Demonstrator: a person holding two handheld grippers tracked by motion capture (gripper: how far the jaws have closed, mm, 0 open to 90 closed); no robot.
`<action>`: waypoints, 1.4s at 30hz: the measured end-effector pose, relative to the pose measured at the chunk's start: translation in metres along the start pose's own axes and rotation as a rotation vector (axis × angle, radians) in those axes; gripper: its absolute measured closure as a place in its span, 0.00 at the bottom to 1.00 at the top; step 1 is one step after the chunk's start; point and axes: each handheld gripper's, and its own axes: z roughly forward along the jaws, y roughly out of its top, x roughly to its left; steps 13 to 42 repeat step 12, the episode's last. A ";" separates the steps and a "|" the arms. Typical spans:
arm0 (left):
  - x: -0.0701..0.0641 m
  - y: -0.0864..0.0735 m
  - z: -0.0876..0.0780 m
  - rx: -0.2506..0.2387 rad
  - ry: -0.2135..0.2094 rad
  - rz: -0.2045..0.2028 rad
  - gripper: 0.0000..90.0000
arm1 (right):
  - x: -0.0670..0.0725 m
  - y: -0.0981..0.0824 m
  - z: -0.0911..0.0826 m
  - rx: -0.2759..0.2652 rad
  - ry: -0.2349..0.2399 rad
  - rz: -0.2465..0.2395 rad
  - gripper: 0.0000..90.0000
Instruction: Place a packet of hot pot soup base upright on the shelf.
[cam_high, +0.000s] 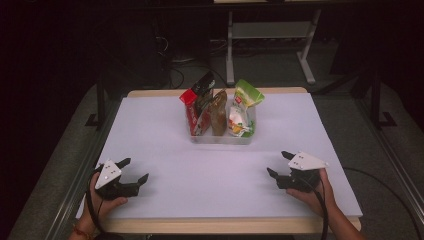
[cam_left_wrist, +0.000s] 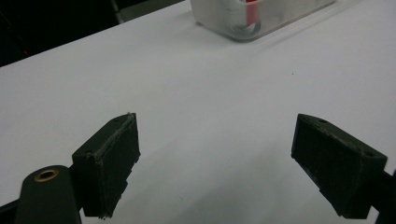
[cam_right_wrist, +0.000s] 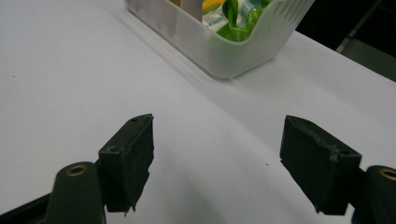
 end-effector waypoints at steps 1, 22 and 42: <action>0.000 0.000 0.000 0.000 0.001 0.002 0.16 | 0.001 0.000 0.000 0.003 0.001 -0.004 0.28; 0.000 0.002 0.004 0.015 -0.004 0.013 0.16 | 0.002 -0.001 -0.001 0.007 0.007 -0.005 0.28; 0.000 0.002 0.004 0.015 -0.004 0.013 0.16 | 0.002 -0.001 -0.001 0.007 0.007 -0.005 0.28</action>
